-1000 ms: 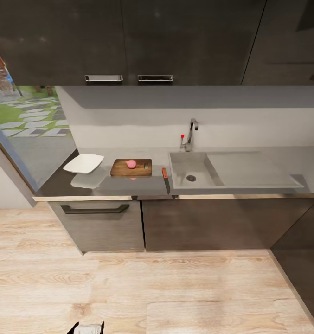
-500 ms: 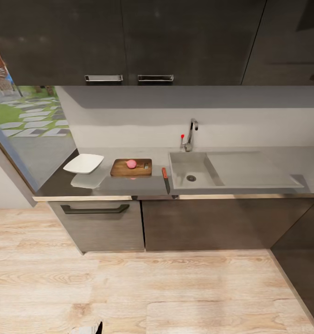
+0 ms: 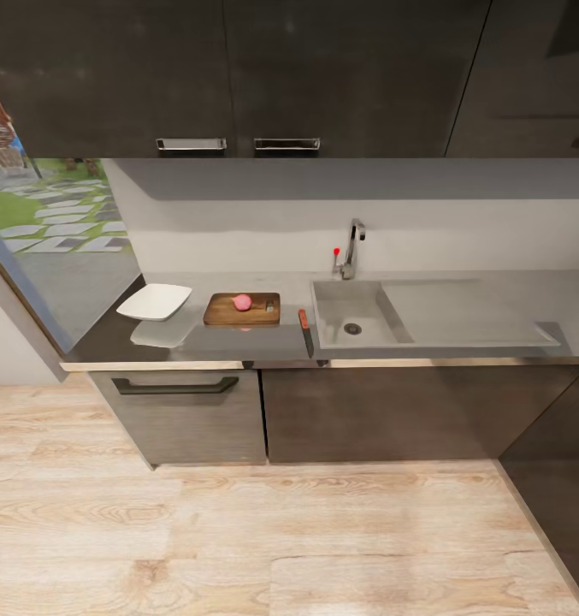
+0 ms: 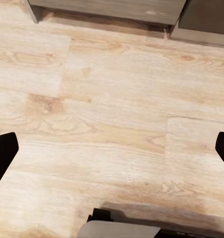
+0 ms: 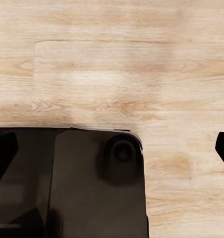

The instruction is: In the kitchen, take the Vidalia onion out of the sink, dice it on the chopping board with the paring knife, put the diced onion into the bowl on the countertop, then place both the paring knife and the chopping board into the sink.

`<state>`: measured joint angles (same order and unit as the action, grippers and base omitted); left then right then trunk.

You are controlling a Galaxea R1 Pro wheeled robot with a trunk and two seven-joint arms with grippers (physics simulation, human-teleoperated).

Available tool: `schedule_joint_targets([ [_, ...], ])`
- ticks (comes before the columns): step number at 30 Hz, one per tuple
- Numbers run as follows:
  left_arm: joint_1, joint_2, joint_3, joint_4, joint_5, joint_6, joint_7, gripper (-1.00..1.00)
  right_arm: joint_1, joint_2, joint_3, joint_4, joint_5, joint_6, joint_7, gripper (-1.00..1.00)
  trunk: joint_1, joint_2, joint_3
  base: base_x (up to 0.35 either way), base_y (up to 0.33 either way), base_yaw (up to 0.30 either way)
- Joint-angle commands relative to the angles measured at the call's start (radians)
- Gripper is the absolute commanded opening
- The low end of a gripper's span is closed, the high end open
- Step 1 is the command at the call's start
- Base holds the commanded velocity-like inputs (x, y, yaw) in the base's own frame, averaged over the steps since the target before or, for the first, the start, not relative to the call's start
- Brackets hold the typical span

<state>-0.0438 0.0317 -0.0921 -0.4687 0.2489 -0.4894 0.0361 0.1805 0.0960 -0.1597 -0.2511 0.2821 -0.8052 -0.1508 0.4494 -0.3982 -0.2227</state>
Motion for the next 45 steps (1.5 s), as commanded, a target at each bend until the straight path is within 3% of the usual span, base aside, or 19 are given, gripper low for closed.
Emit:
schedule_joint_targets([
  [1,-0.001,0.001,-0.008,0.002,0.009,-0.004,0.004,1.00,0.000,0.002,-0.005,-0.002,0.011,0.000,-0.006,1.00,0.001,-0.002,-0.002,0.000,0.000,0.000],
  [45,-0.001,0.001,-0.009,0.021,0.009,-0.006,-0.001,1.00,0.000,0.001,-0.005,-0.002,0.011,0.000,-0.006,1.00,0.001,-0.002,-0.002,0.000,0.000,0.000],
])
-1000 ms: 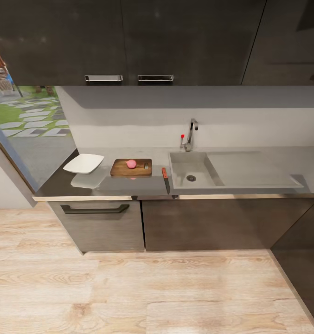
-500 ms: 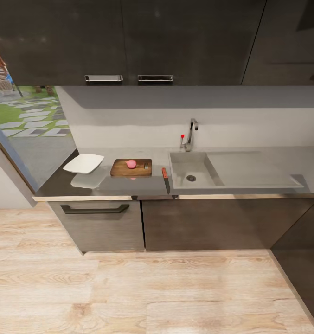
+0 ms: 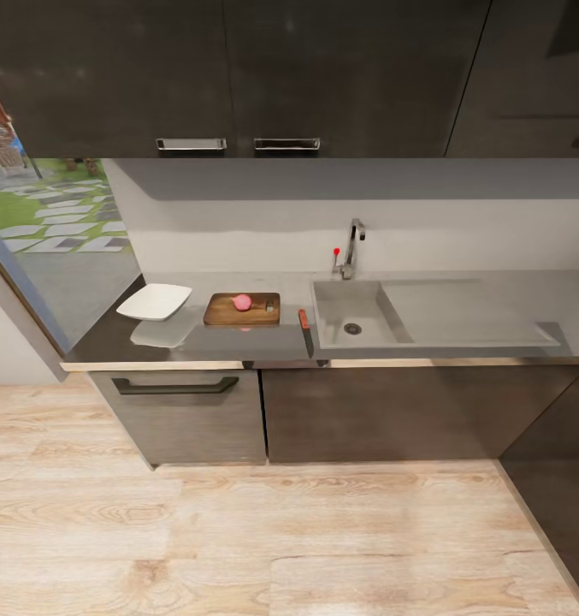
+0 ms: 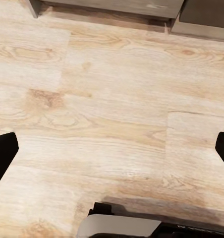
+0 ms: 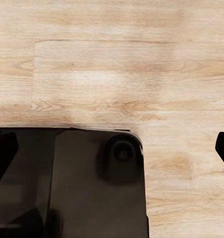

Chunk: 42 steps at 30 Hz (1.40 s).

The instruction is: In the kitchen, take the Vidalia onion out of the sink, dice it on the chopping board with the paring knife, put the diced onion into the bowl on the countertop, then place both the paring knife and the chopping board into the sink.

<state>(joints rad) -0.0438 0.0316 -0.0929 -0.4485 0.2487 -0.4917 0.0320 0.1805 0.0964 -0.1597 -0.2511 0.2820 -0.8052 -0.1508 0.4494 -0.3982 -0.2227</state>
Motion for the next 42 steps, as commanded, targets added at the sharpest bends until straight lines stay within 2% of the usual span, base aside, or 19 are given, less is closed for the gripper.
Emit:
schedule_joint_targets([
  [1,-0.001,0.001,-0.009,0.002,0.009,-0.004,0.003,1.00,0.000,0.001,-0.005,-0.002,0.011,0.000,-0.006,1.00,0.001,-0.002,-0.002,0.000,0.000,0.000],
  [9,-0.001,0.001,-0.021,0.011,0.009,-0.004,0.003,1.00,0.000,0.009,-0.006,-0.006,0.008,0.000,-0.006,1.00,0.001,-0.002,-0.002,0.000,0.000,0.000],
  [14,-0.001,0.001,-0.022,0.011,0.009,-0.004,0.003,1.00,0.000,0.011,-0.006,-0.043,0.008,-0.001,-0.008,1.00,0.001,-0.002,-0.002,0.000,0.000,0.000],
  [18,-0.001,0.001,-0.023,0.011,0.009,-0.004,0.003,1.00,0.000,0.007,-0.007,-0.222,0.006,0.012,-0.016,1.00,0.001,-0.002,-0.002,0.000,0.000,0.000],
  [20,-0.001,0.001,-0.023,0.012,0.009,-0.004,0.003,1.00,0.000,0.005,-0.007,-0.336,0.005,0.068,-0.017,1.00,0.001,-0.002,-0.002,0.000,0.000,0.000],
  [23,-0.001,0.000,-0.024,0.016,0.009,-0.004,0.003,1.00,0.000,0.003,-0.008,-0.563,-0.009,0.271,-0.016,1.00,0.001,-0.002,-0.002,0.000,0.000,0.000],
  [24,-0.001,-0.001,-0.024,0.016,0.009,-0.004,0.003,1.00,0.000,0.002,-0.008,-0.602,-0.012,0.309,-0.016,1.00,0.001,-0.002,-0.002,0.000,0.000,0.000],
  [25,-0.001,-0.001,-0.024,0.018,0.009,-0.004,0.003,1.00,0.000,0.003,-0.008,-0.795,-0.027,0.472,-0.016,1.00,0.001,-0.002,-0.002,0.000,0.000,0.000],
  [30,-0.001,-0.001,-0.037,0.021,0.009,-0.004,0.003,1.00,-0.001,0.003,-0.008,-1.181,-0.035,0.744,-0.017,1.00,0.001,-0.002,-0.002,0.000,0.000,0.000],
  [31,-0.001,-0.001,-0.040,0.022,0.009,-0.004,0.003,1.00,-0.001,0.003,-0.008,-1.214,-0.035,0.776,-0.017,1.00,0.001,-0.002,-0.002,0.000,0.000,0.000],
  [33,-0.001,-0.001,-0.051,0.022,0.009,-0.004,0.003,1.00,-0.022,0.004,-0.007,-1.310,-0.035,0.896,-0.017,1.00,0.001,-0.002,-0.002,0.000,0.000,0.000],
  [34,-0.001,-0.001,-0.054,0.022,0.009,-0.004,0.003,1.00,-0.069,0.005,-0.006,-1.344,-0.035,0.960,-0.020,1.00,0.001,-0.002,-0.002,0.000,0.000,0.000],
  [35,-0.001,-0.001,-0.056,0.023,0.009,-0.004,0.003,1.00,-0.111,0.006,-0.005,-1.357,-0.035,0.997,-0.024,1.00,0.001,-0.002,-0.002,0.000,0.000,0.000],
  [37,-0.001,-0.001,-0.057,0.023,0.009,-0.004,0.003,1.00,-0.156,0.007,-0.004,-1.365,-0.035,1.037,-0.030,1.00,0.001,-0.002,-0.002,0.000,0.000,0.000],
  [39,-0.001,-0.001,-0.058,0.026,0.009,-0.004,0.003,1.00,-0.243,0.007,-0.003,-1.374,-0.035,1.136,-0.040,1.00,0.001,-0.002,-0.002,0.000,0.000,0.000],
  [40,-0.001,-0.001,-0.058,0.027,0.009,-0.004,0.003,1.00,-0.291,0.008,-0.003,-1.376,-0.034,1.188,-0.044,1.00,0.001,-0.002,-0.002,0.000,0.000,0.000],
  [41,-0.001,-0.001,-0.058,0.028,0.009,-0.004,0.003,1.00,-0.373,0.008,-0.002,-1.377,-0.035,1.260,-0.050,1.00,0.001,-0.002,-0.002,0.000,0.000,0.000],
  [42,-0.001,-0.001,-0.058,0.028,0.009,-0.004,0.003,1.00,-0.430,0.008,-0.002,-1.377,-0.035,1.304,-0.053,1.00,0.001,-0.002,-0.002,0.000,0.000,0.000],
])
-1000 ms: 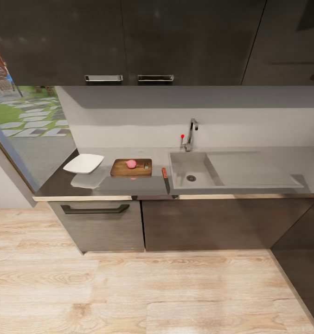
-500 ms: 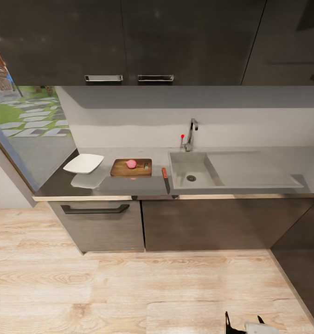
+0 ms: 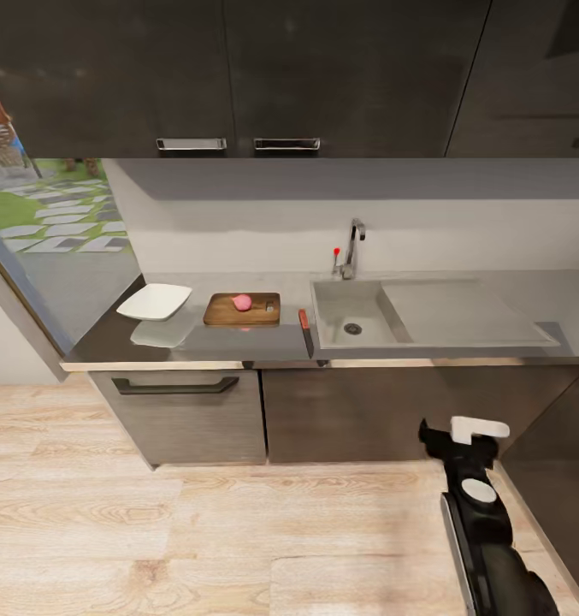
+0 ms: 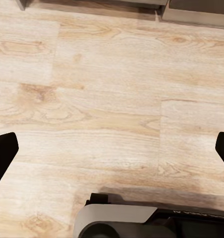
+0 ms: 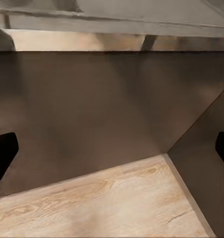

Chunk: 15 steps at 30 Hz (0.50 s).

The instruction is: In the kitchen, take the Vidalia onion out of the sink, dice it on the chopping board with the paring knife, put the diced onion into the bowl on the countertop, then place both the paring knife and the chopping board into the sink.

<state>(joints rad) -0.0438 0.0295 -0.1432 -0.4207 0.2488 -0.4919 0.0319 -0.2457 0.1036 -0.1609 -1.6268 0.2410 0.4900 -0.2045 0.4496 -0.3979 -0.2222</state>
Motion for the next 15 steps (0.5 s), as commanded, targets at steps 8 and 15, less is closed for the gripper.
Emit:
schedule_joint_targets([
  [8,-0.001,0.001,-0.008,0.000,0.009,-0.004,0.003,1.00,-0.353,0.000,0.003,0.016,0.006,0.222,0.002,1.00,0.000,-0.002,-0.002,0.000,0.000,0.000],
  [15,-0.001,0.001,-0.007,0.002,0.010,-0.004,0.004,1.00,-0.403,0.002,0.039,0.018,0.004,0.230,0.020,1.00,0.000,-0.002,-0.002,0.000,0.000,0.000],
])
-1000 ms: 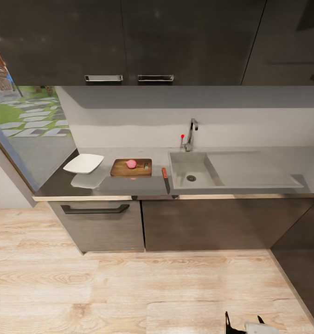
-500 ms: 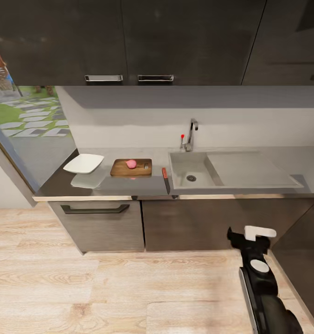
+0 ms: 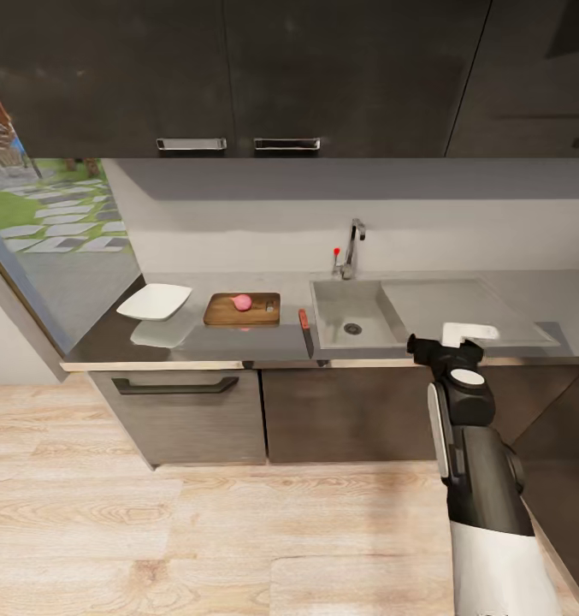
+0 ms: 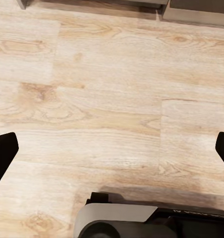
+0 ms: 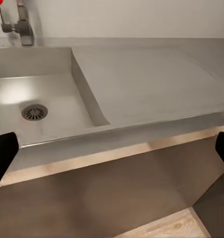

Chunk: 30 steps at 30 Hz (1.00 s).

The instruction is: In the kitchen, take the Vidalia onion out of the sink, dice it on the chopping board with the paring knife, put the diced onion into the bowl on the countertop, then place both the paring knife and the chopping board into the sink.

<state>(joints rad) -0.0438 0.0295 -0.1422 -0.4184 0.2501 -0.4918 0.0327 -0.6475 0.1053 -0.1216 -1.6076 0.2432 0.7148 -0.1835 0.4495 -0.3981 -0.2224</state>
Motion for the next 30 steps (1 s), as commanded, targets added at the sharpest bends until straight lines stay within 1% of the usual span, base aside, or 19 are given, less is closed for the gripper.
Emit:
schedule_joint_targets([
  [1,-0.001,0.001,-0.008,0.001,0.009,-0.004,0.004,1.00,-0.003,0.001,0.002,0.000,0.001,0.005,0.002,1.00,0.001,-0.002,-0.002,0.000,0.000,0.000],
  [5,-0.001,0.000,-0.008,0.003,0.009,-0.004,0.005,1.00,-0.007,0.001,0.009,0.002,0.000,0.004,0.025,1.00,0.001,-0.002,-0.002,0.000,0.000,0.000],
  [7,-0.001,-0.002,-0.008,0.005,0.009,-0.003,0.007,1.00,-0.008,0.001,0.010,0.003,0.000,0.003,0.053,1.00,0.001,-0.002,-0.002,0.000,0.000,0.000],
  [15,-0.001,-0.006,-0.007,0.034,0.009,-0.002,0.009,1.00,-0.008,0.002,0.010,0.004,-0.004,0.003,0.073,1.00,0.001,-0.002,-0.003,0.000,0.000,0.028],
  [21,-0.001,-0.006,-0.007,0.043,0.009,-0.004,0.010,1.00,-0.008,0.001,0.010,0.004,-0.035,0.004,0.074,1.00,0.001,-0.002,-0.007,0.000,0.000,0.200],
  [30,-0.001,-0.005,-0.003,0.065,0.009,-0.005,0.012,1.00,-0.008,0.001,0.010,0.004,-0.043,0.005,0.075,1.00,0.001,-0.002,-0.013,0.000,0.000,0.246],
])
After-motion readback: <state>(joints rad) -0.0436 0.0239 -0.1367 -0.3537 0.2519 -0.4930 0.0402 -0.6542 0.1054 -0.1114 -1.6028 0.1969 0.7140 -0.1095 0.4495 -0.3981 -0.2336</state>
